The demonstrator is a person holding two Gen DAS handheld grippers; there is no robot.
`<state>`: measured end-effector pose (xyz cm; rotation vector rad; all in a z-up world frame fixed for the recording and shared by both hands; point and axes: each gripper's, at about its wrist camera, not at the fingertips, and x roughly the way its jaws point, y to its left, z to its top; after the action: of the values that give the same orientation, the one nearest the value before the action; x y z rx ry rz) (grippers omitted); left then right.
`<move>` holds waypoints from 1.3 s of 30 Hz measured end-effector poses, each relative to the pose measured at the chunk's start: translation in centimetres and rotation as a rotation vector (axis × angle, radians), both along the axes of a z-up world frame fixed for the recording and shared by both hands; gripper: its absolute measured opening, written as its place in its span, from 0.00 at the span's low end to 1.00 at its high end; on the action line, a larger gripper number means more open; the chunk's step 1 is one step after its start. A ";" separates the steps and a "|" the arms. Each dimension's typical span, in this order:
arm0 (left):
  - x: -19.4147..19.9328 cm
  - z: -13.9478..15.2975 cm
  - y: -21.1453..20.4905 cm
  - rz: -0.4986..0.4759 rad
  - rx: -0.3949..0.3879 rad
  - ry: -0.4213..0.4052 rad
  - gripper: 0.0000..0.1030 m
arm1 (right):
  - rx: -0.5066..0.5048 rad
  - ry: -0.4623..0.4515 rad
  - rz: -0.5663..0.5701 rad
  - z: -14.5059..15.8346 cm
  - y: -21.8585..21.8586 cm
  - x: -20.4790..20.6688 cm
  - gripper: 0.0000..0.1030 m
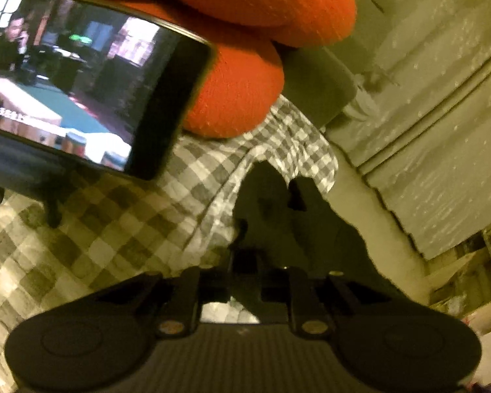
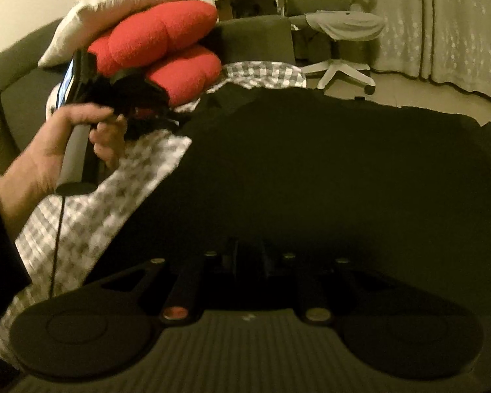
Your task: Fold clothes
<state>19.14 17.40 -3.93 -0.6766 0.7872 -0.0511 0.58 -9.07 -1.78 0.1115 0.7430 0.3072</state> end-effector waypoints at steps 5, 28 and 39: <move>0.3 -0.4 0.2 -0.018 -0.012 0.013 0.28 | 0.019 -0.024 0.040 0.6 2.3 0.0 0.35; -1.4 1.0 -0.9 -0.097 0.105 -0.134 0.03 | 0.159 0.062 0.141 -1.9 8.0 1.2 0.01; -1.5 1.7 -2.0 -0.145 0.104 -0.168 0.03 | 0.273 0.075 0.081 0.1 2.7 3.8 0.16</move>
<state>17.59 15.41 -2.28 -0.5088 0.6715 -0.1947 4.41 -6.41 -1.73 0.3530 0.7780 0.4832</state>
